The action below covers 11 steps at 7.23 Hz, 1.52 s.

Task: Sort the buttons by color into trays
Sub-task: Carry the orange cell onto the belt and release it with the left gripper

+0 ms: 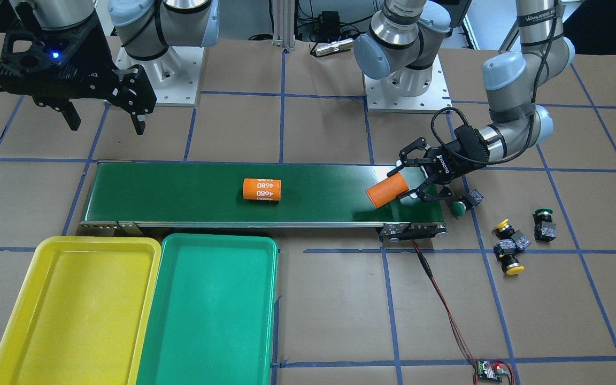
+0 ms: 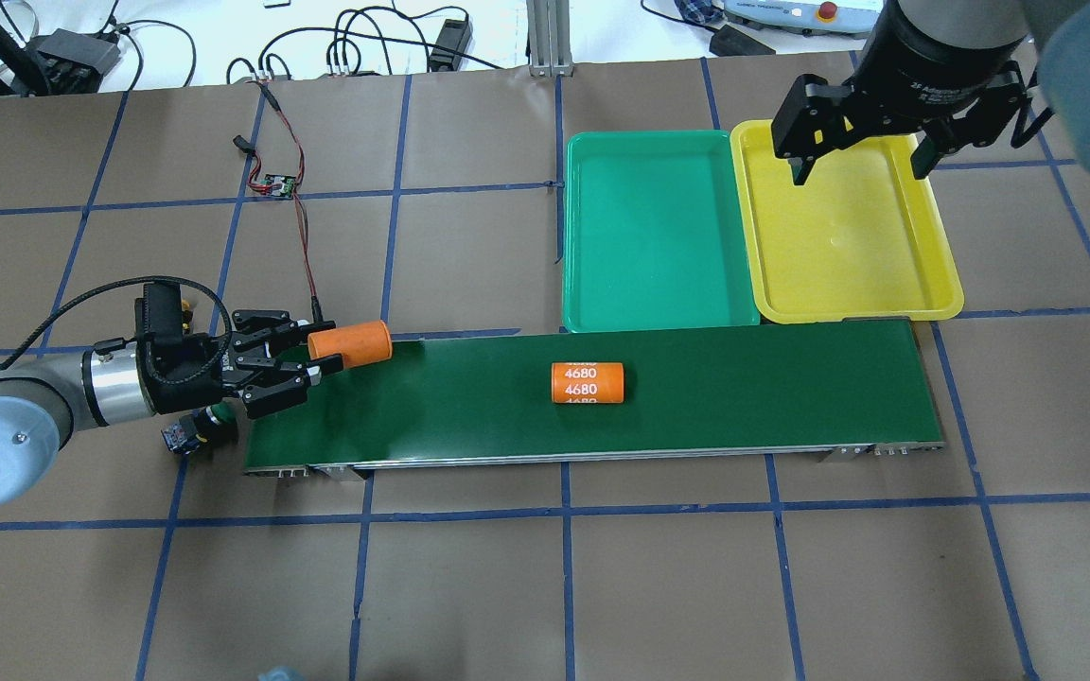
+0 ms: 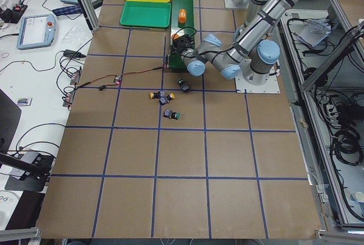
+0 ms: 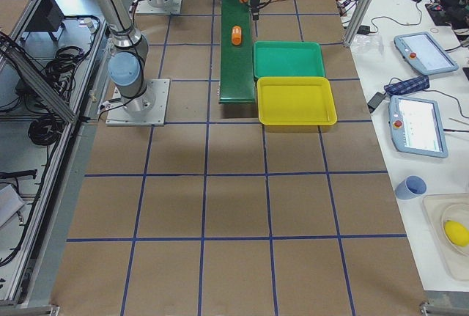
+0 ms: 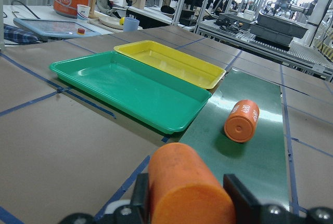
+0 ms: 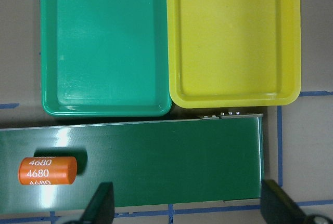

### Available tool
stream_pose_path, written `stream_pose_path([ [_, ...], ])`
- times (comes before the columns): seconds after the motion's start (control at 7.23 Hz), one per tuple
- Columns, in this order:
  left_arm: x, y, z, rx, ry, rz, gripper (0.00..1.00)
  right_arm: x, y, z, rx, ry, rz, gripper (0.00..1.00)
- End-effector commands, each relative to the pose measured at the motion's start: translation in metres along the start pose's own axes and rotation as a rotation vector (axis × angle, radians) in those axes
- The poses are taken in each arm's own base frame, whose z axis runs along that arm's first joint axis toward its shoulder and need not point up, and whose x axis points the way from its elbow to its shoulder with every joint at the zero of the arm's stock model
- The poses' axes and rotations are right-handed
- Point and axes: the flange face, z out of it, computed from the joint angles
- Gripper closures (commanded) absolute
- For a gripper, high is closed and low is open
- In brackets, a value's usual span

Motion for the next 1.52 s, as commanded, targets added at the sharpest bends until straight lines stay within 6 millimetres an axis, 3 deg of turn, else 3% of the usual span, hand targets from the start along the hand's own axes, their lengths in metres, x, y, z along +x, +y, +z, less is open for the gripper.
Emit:
stream_pose_path([
  [0.0, 0.016, 0.022, 0.006, -0.008, -0.001, -0.02, 0.78, 0.0, 0.0, -0.001, 0.001, -0.001, -0.001, 0.0],
  [0.41, 0.02, 0.025, 0.008, -0.006, 0.0, -0.04, 0.75, 0.0, 0.0, -0.001, 0.003, 0.001, 0.001, 0.0],
  [0.55, 0.027, 0.031, 0.012, 0.0, 0.005, -0.072, 0.27, 0.0, 0.0, -0.001, 0.003, 0.001, 0.001, 0.0],
  [0.69, 0.032, 0.034, 0.014, -0.001, 0.007, -0.137, 0.0, 0.0, 0.0, -0.001, 0.003, 0.002, 0.001, 0.0],
  [1.11, 0.032, 0.019, 0.01, -0.017, -0.005, -0.18, 0.0, 0.0, 0.0, -0.001, 0.003, 0.001, -0.001, 0.0],
  [1.24, 0.026, 0.0, 0.003, -0.03, -0.022, -0.229, 0.0, 0.0, 0.001, -0.001, -0.002, 0.001, -0.001, 0.0],
  [1.38, 0.007, -0.036, -0.024, -0.146, -0.061, -0.244, 0.0, 0.0, 0.001, -0.001, -0.003, -0.001, 0.002, 0.0],
])
